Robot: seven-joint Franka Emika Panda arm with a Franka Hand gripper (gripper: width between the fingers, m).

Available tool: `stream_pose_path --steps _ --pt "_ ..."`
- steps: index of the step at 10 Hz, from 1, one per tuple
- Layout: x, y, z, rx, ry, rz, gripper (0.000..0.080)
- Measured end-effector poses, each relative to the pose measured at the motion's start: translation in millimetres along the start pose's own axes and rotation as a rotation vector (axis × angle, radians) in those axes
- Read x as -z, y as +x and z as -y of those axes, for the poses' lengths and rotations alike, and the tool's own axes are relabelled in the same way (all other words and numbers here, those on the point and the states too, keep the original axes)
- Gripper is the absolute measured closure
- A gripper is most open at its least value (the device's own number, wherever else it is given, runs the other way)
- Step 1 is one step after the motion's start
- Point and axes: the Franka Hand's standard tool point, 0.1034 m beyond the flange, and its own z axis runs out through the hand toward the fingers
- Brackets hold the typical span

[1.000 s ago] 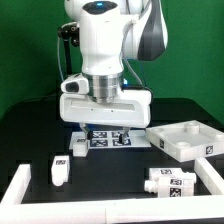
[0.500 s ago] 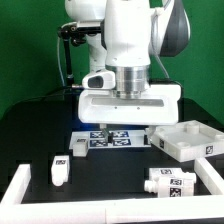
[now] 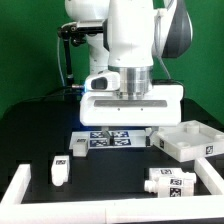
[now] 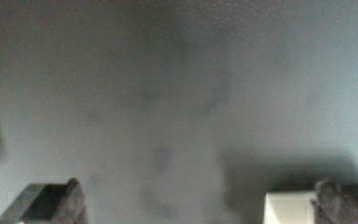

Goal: Assemble one leg

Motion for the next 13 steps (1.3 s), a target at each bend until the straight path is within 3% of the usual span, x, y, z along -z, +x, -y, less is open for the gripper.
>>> stream_pose_path --steps 2,4,6,9,11,13 --pt "-1.7 29.9 16.3 0.274 -0.023 -0.036 0.015" --pt "-6.4 31.5 32.4 0.438 -0.035 -0.054 0.015" --pt "-6.1 32.3 25.6 0.552 -0.044 -0.051 0.015" --pt "-8.1 34.6 28.2 0.678 -0.056 -0.041 0.015" --pt "-27.0 46.5 24.3 0.72 -0.061 -0.019 0.015" --pt "-28.4 59.5 35.9 0.694 -0.062 -0.038 0.015"
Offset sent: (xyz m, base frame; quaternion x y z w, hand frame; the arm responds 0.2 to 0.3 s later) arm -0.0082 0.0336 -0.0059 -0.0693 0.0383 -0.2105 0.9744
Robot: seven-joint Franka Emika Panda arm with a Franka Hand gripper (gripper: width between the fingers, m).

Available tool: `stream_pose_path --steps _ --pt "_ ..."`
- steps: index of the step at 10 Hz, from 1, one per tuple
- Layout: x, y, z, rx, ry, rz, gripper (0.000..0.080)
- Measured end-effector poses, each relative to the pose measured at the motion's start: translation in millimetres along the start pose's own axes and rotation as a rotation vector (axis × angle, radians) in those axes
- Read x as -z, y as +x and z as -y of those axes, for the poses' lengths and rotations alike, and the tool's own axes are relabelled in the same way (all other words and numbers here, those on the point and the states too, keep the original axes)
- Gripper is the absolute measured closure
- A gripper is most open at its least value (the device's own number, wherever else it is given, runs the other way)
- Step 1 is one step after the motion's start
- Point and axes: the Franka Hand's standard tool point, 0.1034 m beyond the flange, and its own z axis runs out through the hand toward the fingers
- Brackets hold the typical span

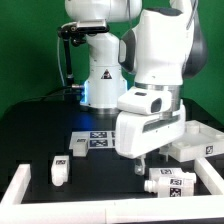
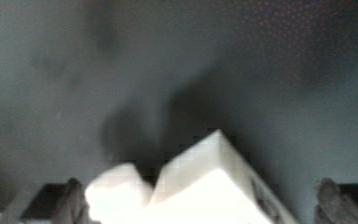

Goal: Assemble one leg

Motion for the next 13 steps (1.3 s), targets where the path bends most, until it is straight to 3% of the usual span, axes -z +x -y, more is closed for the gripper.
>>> stream_pose_path --steps 4,7,10,11,12,13 --pt "-0.7 -2.4 -1.4 -0.009 0.001 0.003 0.015" --pt "-7.3 2.9 11.7 -0.027 0.009 0.009 0.015" --pt "-8.3 2.1 12.6 -0.038 0.011 0.011 0.015" --pt "-8.4 2.0 12.4 -0.039 0.011 0.012 0.0174" --pt "-8.4 1.8 12.2 -0.039 0.011 0.012 0.0305" --pt "-8.4 1.6 12.0 -0.04 0.011 0.012 0.0305"
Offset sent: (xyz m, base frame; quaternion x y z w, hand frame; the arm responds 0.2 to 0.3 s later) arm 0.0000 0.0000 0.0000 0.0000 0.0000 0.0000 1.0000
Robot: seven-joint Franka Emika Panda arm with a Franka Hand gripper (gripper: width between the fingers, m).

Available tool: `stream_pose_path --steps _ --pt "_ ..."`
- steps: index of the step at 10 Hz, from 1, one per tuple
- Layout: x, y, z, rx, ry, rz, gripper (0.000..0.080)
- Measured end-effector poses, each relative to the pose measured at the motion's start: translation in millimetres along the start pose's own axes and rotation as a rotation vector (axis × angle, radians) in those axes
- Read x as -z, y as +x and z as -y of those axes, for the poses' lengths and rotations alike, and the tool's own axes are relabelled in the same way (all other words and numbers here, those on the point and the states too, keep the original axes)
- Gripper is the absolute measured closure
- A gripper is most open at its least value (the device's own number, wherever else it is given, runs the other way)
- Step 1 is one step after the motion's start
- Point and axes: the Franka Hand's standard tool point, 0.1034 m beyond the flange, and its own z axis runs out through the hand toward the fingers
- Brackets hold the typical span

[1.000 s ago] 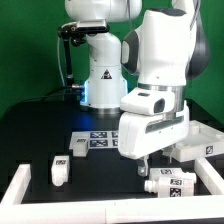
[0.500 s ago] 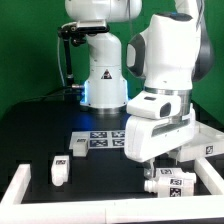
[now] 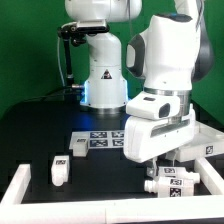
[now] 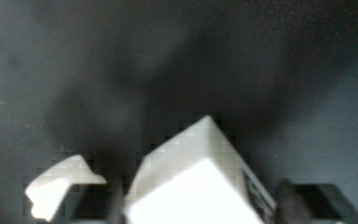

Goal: Assemble one leg

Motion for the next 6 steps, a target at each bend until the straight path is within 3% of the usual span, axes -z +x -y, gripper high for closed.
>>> stream_pose_path --steps 1,6 --pt "0.1 0.0 -0.3 0.0 0.0 0.0 0.0505" --pt "0.2 -0.1 -0.5 -0.001 0.0 0.0 0.0515"
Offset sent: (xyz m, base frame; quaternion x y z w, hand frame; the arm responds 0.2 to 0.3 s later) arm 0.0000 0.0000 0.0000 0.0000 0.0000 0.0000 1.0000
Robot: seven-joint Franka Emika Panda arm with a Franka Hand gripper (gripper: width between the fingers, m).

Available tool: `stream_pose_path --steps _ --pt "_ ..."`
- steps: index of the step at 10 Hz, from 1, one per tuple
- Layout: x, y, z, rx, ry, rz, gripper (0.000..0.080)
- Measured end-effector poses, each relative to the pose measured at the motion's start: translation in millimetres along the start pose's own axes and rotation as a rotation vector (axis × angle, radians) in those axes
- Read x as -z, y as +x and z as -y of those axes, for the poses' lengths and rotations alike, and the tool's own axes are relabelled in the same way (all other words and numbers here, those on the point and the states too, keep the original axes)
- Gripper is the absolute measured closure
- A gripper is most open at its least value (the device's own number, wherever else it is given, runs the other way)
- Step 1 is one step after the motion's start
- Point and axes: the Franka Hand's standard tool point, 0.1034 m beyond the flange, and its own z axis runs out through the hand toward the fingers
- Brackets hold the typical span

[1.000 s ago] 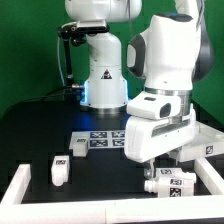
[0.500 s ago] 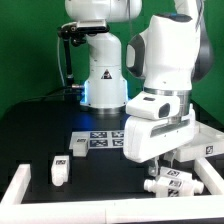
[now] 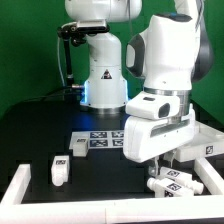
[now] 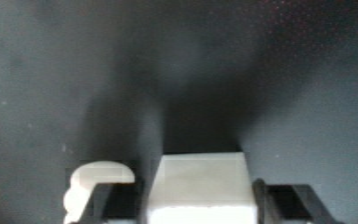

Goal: Assemble one leg

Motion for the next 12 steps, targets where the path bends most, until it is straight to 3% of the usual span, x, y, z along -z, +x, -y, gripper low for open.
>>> stream_pose_path --steps 1,2,5,6,11,12 --pt "0.8 -1.6 1.0 -0.005 0.002 0.001 0.0515" --pt "5.8 -13.4 9.1 -0.021 0.014 0.012 0.0515" --pt "29.6 -65.9 29.9 -0.069 0.053 0.047 0.0515" --pt "28.7 -71.4 30.8 -0.078 0.056 0.054 0.0515" --pt "26.5 -68.8 30.2 -0.073 0.055 0.054 0.0515" --pt "30.4 -80.9 33.1 -0.085 0.06 0.06 0.0515"
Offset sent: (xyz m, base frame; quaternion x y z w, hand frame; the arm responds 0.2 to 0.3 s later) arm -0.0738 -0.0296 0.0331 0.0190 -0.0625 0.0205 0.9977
